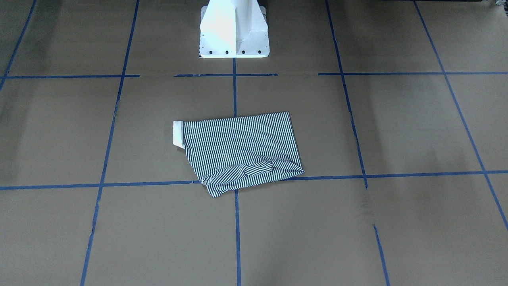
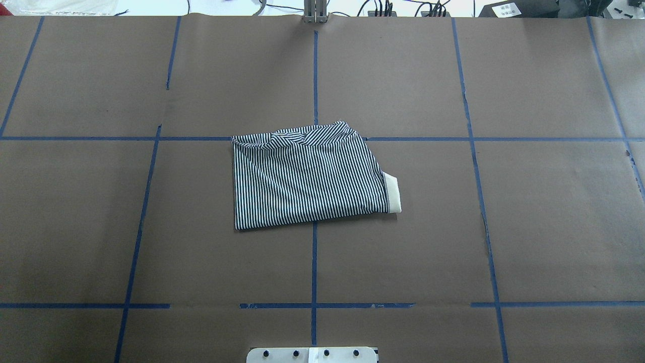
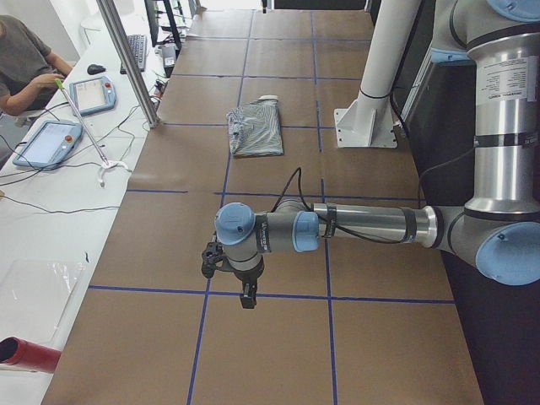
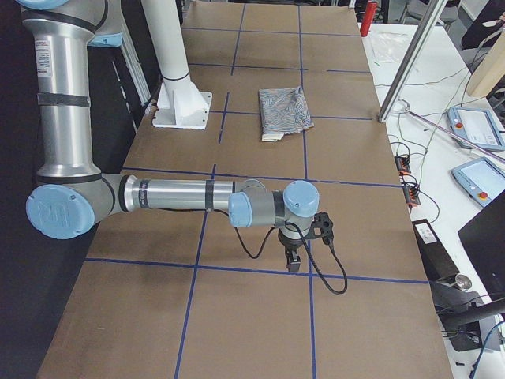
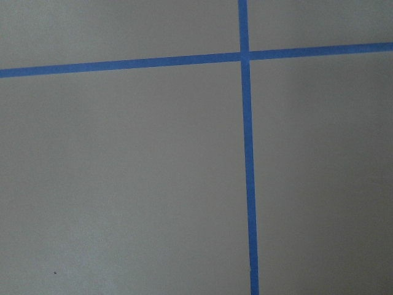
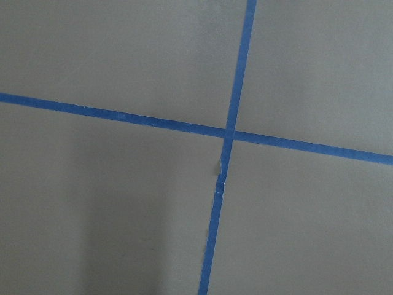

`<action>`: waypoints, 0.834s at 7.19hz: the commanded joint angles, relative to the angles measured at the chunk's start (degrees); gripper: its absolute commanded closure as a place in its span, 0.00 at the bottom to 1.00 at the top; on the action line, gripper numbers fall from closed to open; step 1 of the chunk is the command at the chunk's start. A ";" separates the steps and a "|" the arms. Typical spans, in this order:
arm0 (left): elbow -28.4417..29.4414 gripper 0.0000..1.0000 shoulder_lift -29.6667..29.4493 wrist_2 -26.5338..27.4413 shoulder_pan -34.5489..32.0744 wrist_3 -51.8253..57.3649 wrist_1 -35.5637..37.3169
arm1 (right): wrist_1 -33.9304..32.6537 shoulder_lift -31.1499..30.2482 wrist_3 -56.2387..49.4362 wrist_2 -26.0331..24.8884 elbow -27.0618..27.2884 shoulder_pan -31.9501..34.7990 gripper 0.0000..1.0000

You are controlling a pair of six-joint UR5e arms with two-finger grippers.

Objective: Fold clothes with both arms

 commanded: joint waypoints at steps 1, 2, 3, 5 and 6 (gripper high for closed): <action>0.02 0.00 -0.06 -0.05 0.00 0.00 -0.27 | -0.06 -0.46 -0.06 -1.07 1.89 -0.26 0.00; 0.02 0.00 -0.06 -0.05 0.00 0.09 -0.36 | -0.15 -0.54 -0.14 -1.51 2.24 -0.70 0.00; -0.15 0.00 0.03 -0.14 0.00 0.00 -0.36 | -0.15 -0.89 -0.14 -1.34 2.85 -0.70 0.00; -0.16 0.00 -0.06 -3.72 0.00 0.00 -0.45 | -2.52 -0.90 -0.14 -0.99 4.53 -1.14 0.00; -0.16 0.00 0.03 -4.79 0.00 0.00 -0.54 | -2.52 -0.90 -0.14 -0.81 4.70 -1.31 0.00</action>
